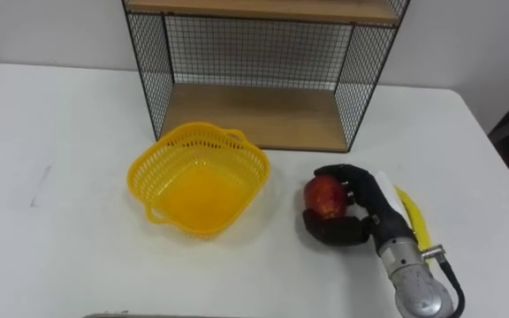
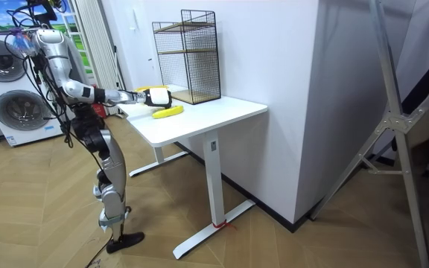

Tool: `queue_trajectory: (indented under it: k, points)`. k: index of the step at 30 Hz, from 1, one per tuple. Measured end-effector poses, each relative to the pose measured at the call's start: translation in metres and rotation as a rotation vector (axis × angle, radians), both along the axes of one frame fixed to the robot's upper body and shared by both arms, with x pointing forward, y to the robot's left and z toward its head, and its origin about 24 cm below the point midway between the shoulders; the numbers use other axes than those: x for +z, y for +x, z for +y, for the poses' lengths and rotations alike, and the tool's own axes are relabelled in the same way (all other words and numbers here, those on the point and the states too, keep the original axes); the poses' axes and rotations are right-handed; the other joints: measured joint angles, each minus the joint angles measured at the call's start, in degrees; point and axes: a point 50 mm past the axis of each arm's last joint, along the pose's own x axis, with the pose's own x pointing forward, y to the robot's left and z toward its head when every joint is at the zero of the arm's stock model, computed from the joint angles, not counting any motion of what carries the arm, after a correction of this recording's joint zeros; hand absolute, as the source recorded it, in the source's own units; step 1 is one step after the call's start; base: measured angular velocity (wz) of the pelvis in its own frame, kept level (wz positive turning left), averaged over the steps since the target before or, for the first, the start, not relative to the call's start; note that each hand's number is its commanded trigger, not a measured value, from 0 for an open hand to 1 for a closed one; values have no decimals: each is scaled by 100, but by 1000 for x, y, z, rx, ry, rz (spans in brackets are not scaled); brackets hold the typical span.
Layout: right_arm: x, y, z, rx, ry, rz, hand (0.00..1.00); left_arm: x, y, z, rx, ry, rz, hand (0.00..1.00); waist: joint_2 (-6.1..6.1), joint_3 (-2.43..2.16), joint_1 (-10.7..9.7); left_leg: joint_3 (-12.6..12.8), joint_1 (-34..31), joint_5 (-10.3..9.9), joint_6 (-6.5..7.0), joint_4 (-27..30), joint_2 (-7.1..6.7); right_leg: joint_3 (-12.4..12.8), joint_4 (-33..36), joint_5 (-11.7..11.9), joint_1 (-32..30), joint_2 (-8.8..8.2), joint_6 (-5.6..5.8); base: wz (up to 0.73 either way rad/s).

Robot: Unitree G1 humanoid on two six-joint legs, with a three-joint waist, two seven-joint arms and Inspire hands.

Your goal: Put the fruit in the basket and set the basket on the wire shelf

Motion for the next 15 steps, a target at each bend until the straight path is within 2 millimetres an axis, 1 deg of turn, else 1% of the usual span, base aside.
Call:
queue_trajectory:
  k: [2, 4, 5, 7, 8, 10, 13, 15]
  points:
    - [4, 2, -1, -5, 8, -14, 100, -1, 0, 0, -2, -3, 1, 0, 18, 16, -12, -2, -12, 0, 0, 1, 0, 2, 12, 0, -15, 0, 0, 0]
    - [18, 6, 2, 2, 15, -75, 100, -2, -2, -1, -5, -8, 17, 0, 71, 49, -32, -2, -17, 0, 0, -1, 0, 4, 34, 0, -29, 0, 0, 0]
    - [22, 7, 3, 5, 17, -93, 100, -2, -2, -2, -5, -9, 17, 0, 79, 52, -42, -3, -17, 0, 0, -1, 0, 4, 39, 0, -30, 0, 0, 0]
    - [38, 11, 4, 7, 30, -163, 100, -3, -6, -3, -1, -15, 25, 0, 112, 70, -63, -10, -18, 0, 0, 6, 1, 0, 68, 0, -38, -2, 0, 0]
    - [42, 12, 4, 6, 39, -179, 100, -3, -5, -3, -1, -16, 23, 0, 112, 70, -67, -10, -22, 0, 0, 12, 1, 2, 68, 0, -39, -2, 0, 0]
    - [58, 14, 6, 5, 61, -252, 100, -2, -4, -4, -4, -19, 15, 0, 109, 68, -69, -10, -33, 0, 0, 24, 1, 3, 63, 0, -45, -2, 1, 0]
    - [75, 16, 8, -4, 106, -333, 100, -3, -5, -4, -7, -22, 12, 0, 90, 57, -65, -8, -30, 1, 0, 27, 0, 8, 62, 0, -44, -1, 1, 0]
    - [82, 16, 9, -8, 126, -363, 100, -3, -6, -4, -8, -23, 17, 0, 84, 53, -62, -8, -17, 1, 0, 25, 0, 9, 62, 0, -32, -1, 0, 0]
